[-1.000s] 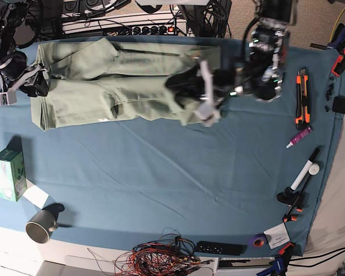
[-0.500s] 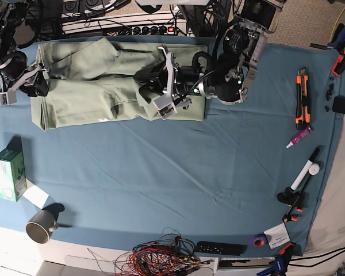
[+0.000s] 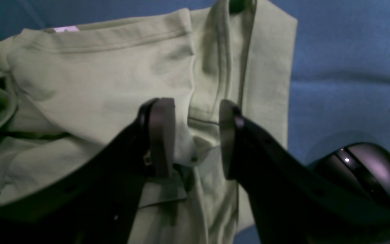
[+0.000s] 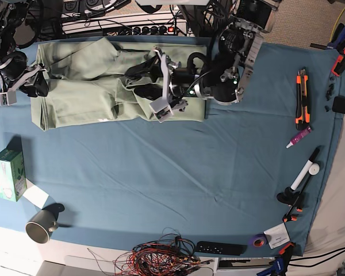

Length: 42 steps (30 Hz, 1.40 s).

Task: Fold the T-shirt properly
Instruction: 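Move the left gripper to the middle of the folded strip and grasp it, then fold the strip end with the left gripper toward the right gripper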

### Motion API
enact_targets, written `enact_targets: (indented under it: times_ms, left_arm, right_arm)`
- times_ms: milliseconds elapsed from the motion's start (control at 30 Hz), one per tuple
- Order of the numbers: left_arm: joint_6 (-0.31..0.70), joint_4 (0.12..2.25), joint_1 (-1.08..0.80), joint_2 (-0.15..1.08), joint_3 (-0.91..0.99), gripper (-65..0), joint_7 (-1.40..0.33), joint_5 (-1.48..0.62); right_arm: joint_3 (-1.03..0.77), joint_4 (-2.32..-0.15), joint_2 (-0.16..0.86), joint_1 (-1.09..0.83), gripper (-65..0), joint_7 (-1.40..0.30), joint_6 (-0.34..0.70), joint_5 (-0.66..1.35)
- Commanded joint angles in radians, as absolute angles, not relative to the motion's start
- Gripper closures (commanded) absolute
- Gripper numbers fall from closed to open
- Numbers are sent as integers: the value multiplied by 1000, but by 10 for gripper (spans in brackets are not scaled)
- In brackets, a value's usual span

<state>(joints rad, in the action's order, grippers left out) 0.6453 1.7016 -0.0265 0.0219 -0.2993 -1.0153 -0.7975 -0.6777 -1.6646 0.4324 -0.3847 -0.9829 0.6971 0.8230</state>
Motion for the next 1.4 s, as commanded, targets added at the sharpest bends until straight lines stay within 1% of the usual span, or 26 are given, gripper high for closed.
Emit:
enact_targets:
  times_ms: [0,67,100,133,167,233,333,400,467,533,667,733,900,1067,1233,1367]
  left_arm:
    - [651,1717,-13,14,-299,-330,-994,-822]
    - [651,1718,-13,15,-294,-325,-994,-822]
    - [651,1721,-13,15,-288,-301,-995,-822]
    - [651,1725,-13,15,-278,-253,-998,-822]
    - [651,1731,-13,15,-264,-178,-1006,-822]
    - [651,1748,-14,15,-230,0,-1028,-822]
    - [651,1763,-14,24,-175,0,-1031,-819]
    - [638,1763,-14,33,-147,0,-1026,-777]
    - [561,1761,-22,48,-149,0,-991,-693]
    - [510,1748,-33,50,-162,0,-962,-630]
    - [482,1729,-36,50,-231,0,-922,-528]
    - [439,1729,-36,50,-276,0,-896,-459]
    - [374,1723,-36,50,-390,0,-834,-302]
    - [309,1705,-33,50,-487,0,-802,-208]
    - [306,1704,-16,23,-522,0,-797,-210]
    - [311,1704,1,-15,-521,0,-719,-218]
  right_arm:
    - [-686,-1682,457,-379,-223,-956,698,840]
    - [-686,-1682,457,-379,-224,-956,698,840]
    - [-686,-1682,457,-379,-224,-956,698,840]
    - [-686,-1682,457,-379,-223,-956,698,840]
    - [-686,-1682,457,-379,-224,-956,698,840]
    - [-686,-1682,457,-379,-223,-956,698,840]
    - [-686,-1682,457,-379,-224,-956,698,840]
    - [-686,-1682,457,-379,-224,-955,698,840]
    - [-686,-1682,456,-379,-223,-952,698,840]
    - [-686,-1682,456,-379,-223,-947,698,837]
    - [-686,-1682,457,-379,-223,-945,698,836]
    - [-686,-1682,457,-379,-224,-945,698,836]
    - [-686,-1682,457,-379,-223,-945,698,836]
    - [-686,-1682,457,-379,-223,-942,698,836]
    - [-686,-1682,457,-379,-223,-941,698,836]
    - [-686,-1682,456,-379,-223,-939,698,836]
